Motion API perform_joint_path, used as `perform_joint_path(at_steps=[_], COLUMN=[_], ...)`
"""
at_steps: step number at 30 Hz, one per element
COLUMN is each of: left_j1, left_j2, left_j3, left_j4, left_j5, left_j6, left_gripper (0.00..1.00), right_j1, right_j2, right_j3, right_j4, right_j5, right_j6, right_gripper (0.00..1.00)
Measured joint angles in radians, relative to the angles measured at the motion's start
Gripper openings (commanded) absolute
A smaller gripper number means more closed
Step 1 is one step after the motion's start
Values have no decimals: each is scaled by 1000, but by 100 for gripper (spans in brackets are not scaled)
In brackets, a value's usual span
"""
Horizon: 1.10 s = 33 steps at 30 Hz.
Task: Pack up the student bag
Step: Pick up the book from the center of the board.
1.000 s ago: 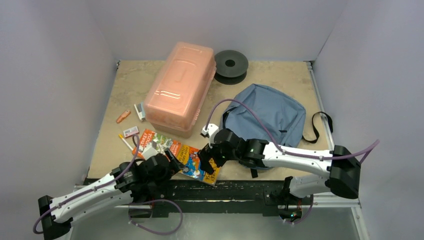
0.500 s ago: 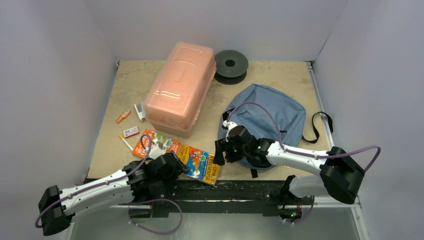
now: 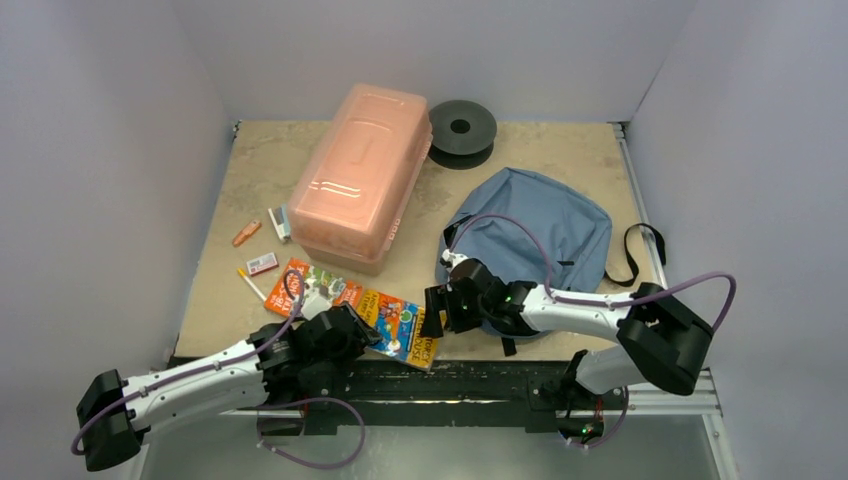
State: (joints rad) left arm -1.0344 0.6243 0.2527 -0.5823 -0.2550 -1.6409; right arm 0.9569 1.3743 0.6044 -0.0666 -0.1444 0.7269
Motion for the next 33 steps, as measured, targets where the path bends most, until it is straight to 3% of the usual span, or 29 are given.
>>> perform_joint_path(at_steps=[4, 6, 8, 10, 13, 19, 24, 33], left_j1=[0, 0, 0, 0, 0, 0, 0, 0], left_j2=[10, 16, 18, 19, 15, -22, -51, -36], left_j3=[-13, -19, -25, -34, -36, -24, 5, 25], left_j4=[50, 73, 90, 98, 105, 80, 37, 0], left_j5=[15, 19, 21, 19, 14, -11, -36, -43], left_j6=[0, 0, 6, 20, 33, 37, 40, 44], left_gripper=[57, 49, 34, 25, 0, 0, 0, 0], right_j1=[16, 24, 40, 78, 148, 303, 464, 594], right_j2=[21, 29, 29, 28, 26, -31, -56, 223], right_j3=[0, 1, 5, 26, 68, 190, 278, 365], right_j4=[9, 9, 0, -42, -127, -326, -329, -328], right_j5=[-10, -5, 21, 77, 161, 371, 484, 636], right_j6=[-2, -6, -15, -32, -66, -147, -247, -324], right_gripper=[72, 73, 74, 79, 82, 94, 99, 95])
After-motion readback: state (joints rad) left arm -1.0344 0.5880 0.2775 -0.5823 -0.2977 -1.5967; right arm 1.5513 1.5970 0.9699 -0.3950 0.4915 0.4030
